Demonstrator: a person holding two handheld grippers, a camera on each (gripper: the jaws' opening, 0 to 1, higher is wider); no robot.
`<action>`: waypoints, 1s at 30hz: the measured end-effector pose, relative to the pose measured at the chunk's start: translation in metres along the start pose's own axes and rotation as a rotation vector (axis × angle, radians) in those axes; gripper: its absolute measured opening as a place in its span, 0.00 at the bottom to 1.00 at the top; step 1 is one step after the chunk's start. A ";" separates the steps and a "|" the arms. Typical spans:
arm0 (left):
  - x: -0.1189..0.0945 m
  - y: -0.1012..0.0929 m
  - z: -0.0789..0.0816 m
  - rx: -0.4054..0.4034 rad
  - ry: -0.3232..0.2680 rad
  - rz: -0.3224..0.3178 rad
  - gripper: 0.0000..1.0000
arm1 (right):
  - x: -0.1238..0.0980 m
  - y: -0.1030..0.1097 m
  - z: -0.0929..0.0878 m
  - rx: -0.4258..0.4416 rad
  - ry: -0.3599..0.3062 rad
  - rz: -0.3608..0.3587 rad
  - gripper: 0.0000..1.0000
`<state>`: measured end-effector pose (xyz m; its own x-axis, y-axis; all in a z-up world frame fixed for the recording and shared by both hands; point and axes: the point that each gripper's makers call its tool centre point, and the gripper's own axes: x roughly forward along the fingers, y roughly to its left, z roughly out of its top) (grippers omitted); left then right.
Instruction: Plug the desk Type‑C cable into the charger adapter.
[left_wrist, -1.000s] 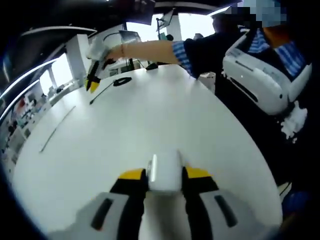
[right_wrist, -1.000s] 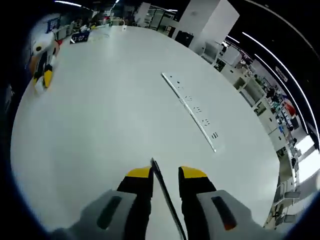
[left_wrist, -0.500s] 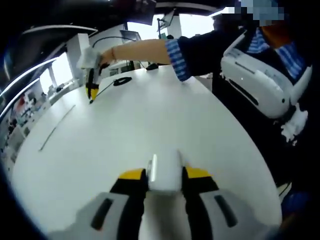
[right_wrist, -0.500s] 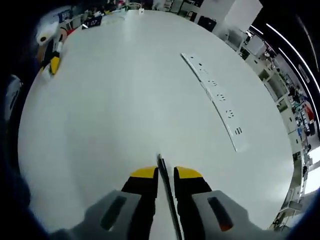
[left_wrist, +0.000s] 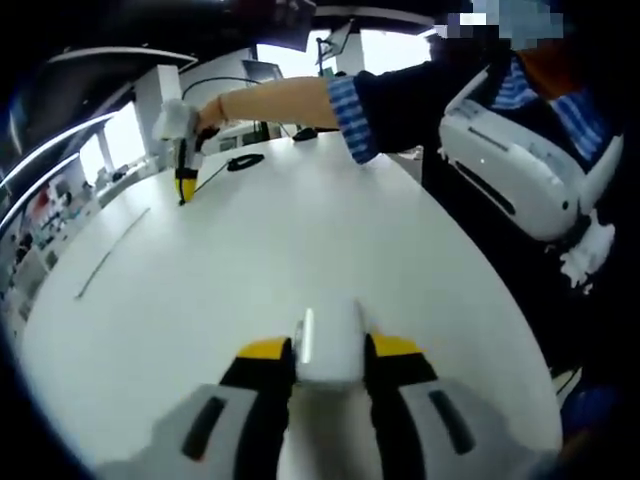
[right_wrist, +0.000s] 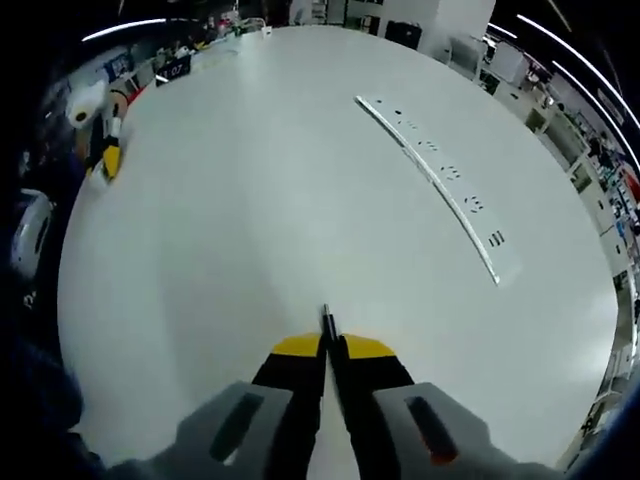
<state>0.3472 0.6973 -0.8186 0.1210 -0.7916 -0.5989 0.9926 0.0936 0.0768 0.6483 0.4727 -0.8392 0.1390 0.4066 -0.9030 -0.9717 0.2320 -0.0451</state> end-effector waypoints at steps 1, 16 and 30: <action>0.000 0.000 0.000 -0.001 0.000 -0.001 0.29 | -0.001 0.000 0.001 -0.001 0.005 -0.002 0.05; 0.002 -0.002 -0.001 -0.019 -0.005 -0.008 0.29 | -0.003 0.001 0.004 0.064 0.034 -0.109 0.04; 0.001 0.001 -0.002 -0.026 -0.009 -0.011 0.29 | -0.027 0.024 -0.009 0.124 0.039 -0.152 0.05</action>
<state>0.3480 0.6975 -0.8207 0.1106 -0.7980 -0.5924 0.9937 0.1010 0.0495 0.6194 0.4589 -0.8195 0.2725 0.3249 -0.9056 -0.9088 0.3961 -0.1313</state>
